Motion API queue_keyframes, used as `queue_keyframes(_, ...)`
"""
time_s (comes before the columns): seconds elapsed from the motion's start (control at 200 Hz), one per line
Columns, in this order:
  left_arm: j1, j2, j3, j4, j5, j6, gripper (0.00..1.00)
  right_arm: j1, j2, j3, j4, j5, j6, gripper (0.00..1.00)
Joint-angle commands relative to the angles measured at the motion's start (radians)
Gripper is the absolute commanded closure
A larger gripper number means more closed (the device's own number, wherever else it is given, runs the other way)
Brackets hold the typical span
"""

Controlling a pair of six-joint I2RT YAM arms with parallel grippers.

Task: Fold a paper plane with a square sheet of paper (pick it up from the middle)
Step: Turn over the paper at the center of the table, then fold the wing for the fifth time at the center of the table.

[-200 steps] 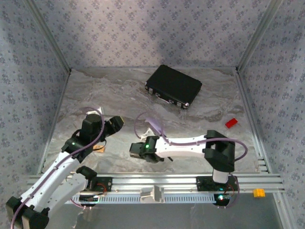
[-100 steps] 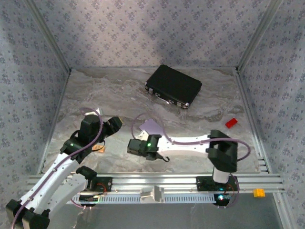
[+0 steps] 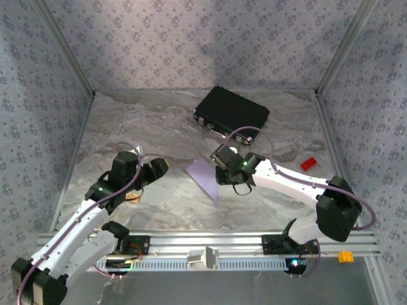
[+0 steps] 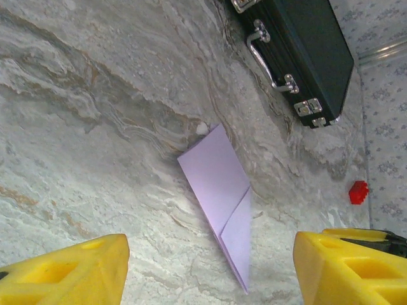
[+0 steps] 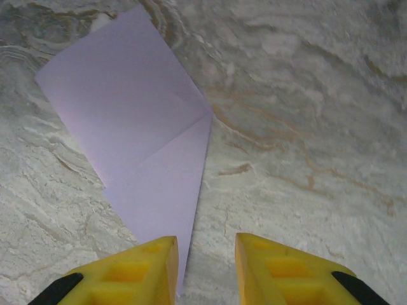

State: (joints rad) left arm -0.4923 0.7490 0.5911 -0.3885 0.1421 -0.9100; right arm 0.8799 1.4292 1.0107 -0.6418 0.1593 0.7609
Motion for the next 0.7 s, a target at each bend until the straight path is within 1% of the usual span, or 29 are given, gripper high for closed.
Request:
queue_keyframes(0.0, 0.005, 0.008, -0.012, 0.024, 0.046, -0.027, 0.31, 0.014, -0.014, 0.037, -0.111, 0.024, 0.141, 0.7)
queue_keyframes(0.15, 0.005, 0.049, 0.011, 0.022, 0.062, -0.025, 0.31, 0.01, -0.032, 0.0, -0.087, 0.015, 0.182, 0.69)
queue_keyframes(0.435, 0.005, 0.06, 0.045, -0.01, 0.064, -0.001, 0.31, 0.012, -0.046, -0.013, -0.072, -0.001, 0.163, 0.69)
queue_keyframes(0.57, 0.005, 0.051, 0.014, 0.014, 0.067, -0.012, 0.31, -0.005, -0.063, -0.064, 0.032, -0.067, 0.093, 0.7)
queue_keyframes(0.62, 0.005, 0.052, 0.008, 0.017, 0.071, -0.012, 0.31, -0.028, -0.067, -0.094, 0.115, -0.129, 0.046, 0.72)
queue_keyframes(0.695, 0.005, 0.058, 0.005, 0.015, 0.073, -0.006, 0.31, -0.071, -0.065, -0.129, 0.191, -0.221, -0.02, 0.74)
